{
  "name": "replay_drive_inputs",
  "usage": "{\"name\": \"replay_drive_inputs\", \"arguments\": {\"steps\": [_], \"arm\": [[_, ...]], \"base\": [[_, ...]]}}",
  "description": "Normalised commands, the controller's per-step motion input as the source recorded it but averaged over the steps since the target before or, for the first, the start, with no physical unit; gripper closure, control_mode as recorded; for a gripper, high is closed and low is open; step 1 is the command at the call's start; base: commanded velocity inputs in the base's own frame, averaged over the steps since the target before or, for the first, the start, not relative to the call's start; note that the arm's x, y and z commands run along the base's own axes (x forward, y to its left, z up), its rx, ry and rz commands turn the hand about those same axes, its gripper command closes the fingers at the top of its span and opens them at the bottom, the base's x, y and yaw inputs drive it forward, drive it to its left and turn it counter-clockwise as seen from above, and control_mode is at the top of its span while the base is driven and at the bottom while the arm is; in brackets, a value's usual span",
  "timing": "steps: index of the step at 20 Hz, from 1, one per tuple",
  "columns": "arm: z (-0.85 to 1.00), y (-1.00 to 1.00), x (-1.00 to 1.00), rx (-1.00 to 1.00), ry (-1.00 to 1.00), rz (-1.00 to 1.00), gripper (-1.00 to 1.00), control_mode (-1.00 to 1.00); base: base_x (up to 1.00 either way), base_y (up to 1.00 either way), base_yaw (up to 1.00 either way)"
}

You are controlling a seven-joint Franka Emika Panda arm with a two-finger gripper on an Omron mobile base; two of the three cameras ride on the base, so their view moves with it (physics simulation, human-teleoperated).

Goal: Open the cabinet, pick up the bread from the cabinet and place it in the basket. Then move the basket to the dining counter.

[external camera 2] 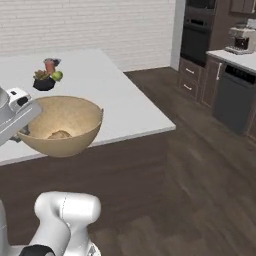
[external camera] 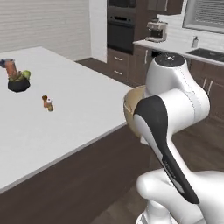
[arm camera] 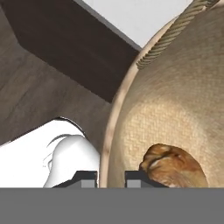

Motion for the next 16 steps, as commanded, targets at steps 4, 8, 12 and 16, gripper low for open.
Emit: {"name": "replay_drive_inputs", "arguments": {"steps": [4,8,12,16], "arm": [[0.00,0.00,0.00,0.00,0.00,0.00,1.00,1.00],[0.00,0.00,0.00,0.00,0.00,0.00,1.00,1.00],[0.00,0.00,0.00,0.00,0.00,0.00,1.00,1.00],[-0.03,0.00,0.15,0.03,0.00,0.06,1.00,-1.00]], "base": [[0.87,-0.32,0.55],[0.91,-0.44,0.45],[0.66,-0.33,0.33],[0.47,-0.02,0.18]]}}
